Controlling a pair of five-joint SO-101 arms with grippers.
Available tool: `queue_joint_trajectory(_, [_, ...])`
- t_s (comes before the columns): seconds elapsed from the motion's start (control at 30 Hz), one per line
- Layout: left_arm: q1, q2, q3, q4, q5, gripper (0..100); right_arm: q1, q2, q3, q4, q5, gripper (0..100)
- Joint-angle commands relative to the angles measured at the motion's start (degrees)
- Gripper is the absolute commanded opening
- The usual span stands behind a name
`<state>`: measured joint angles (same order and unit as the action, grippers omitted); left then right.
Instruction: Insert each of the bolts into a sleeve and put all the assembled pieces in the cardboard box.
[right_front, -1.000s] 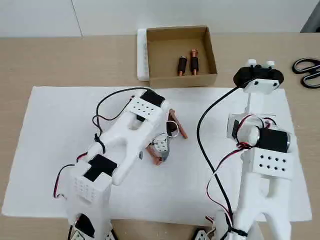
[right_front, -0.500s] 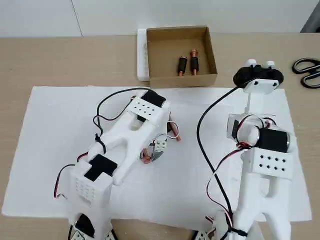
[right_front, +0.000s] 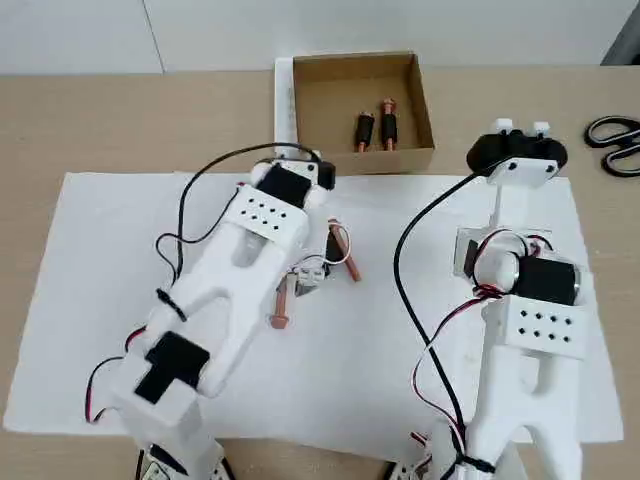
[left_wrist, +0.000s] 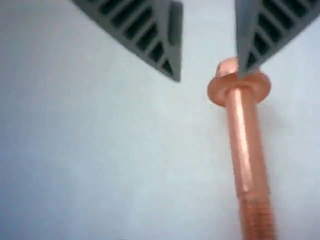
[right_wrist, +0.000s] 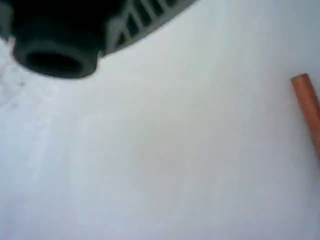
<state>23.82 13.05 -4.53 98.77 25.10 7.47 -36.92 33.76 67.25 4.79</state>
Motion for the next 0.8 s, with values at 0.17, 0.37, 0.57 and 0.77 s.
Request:
queue_joint_trajectory(0.17, [-4.57, -3.78, 1.01, -1.14, -13.8, 9, 0.4, -1.45, -0.35, -1.36, 0.62, 0.5])
queue_joint_trajectory(0.37, [-5.54, 0.18, 4.7, -5.8, -2.99, 9, 0.22, -1.45, -0.35, -1.36, 0.62, 0.5])
queue_joint_trajectory(0.57, [-2.64, 1.49, 4.79, -6.07, -1.67, 9, 0.13, -1.1, -0.35, -2.07, 0.53, 0.5])
queue_joint_trajectory(0.77, [-2.46, 5.19, 4.88, -7.65, -1.67, 9, 0.13, -1.27, -0.35, -2.07, 0.53, 0.5])
